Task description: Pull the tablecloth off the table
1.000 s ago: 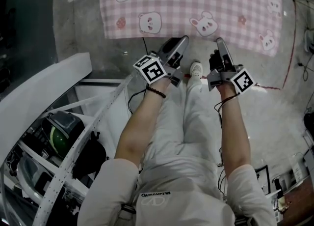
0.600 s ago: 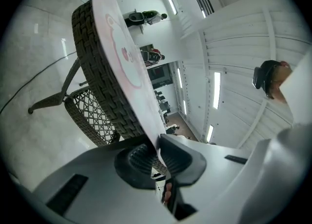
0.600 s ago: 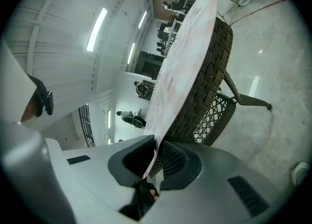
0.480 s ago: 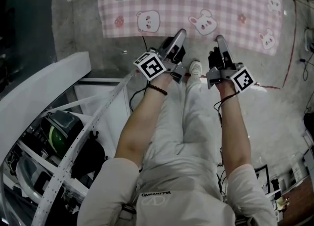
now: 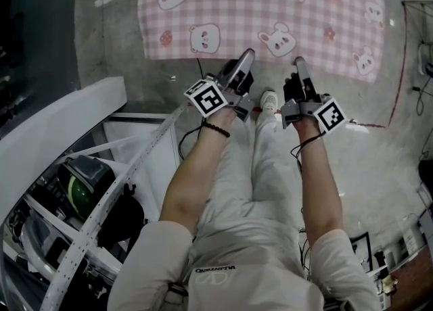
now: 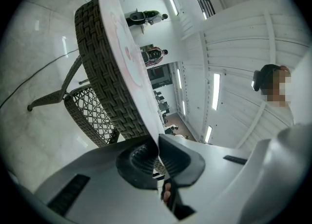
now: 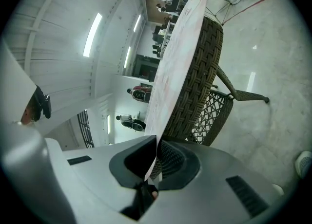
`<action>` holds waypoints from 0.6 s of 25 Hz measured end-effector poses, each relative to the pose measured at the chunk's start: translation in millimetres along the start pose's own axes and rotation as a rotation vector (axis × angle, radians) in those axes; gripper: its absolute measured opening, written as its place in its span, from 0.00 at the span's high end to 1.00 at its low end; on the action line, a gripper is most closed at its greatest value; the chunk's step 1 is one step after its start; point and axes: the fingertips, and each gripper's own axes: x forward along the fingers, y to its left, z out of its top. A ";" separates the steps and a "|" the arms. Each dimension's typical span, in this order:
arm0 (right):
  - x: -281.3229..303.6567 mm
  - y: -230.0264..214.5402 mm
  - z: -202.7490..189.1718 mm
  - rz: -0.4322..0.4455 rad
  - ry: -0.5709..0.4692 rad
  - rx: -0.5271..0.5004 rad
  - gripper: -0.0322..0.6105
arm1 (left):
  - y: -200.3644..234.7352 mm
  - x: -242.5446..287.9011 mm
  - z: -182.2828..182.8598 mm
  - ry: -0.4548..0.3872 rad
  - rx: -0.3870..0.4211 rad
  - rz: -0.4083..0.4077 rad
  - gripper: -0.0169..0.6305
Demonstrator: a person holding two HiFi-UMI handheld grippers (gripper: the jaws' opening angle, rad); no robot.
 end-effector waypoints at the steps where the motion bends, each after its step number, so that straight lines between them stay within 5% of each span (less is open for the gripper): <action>1: 0.5 -0.4 0.2 -0.002 0.001 0.002 0.93 | 0.1 0.4 0.3 0.000 -0.001 0.001 0.97; 15: 2.7 -8.6 0.0 -0.032 0.020 0.038 0.93 | 6.7 1.1 -3.2 0.001 -0.015 0.044 0.97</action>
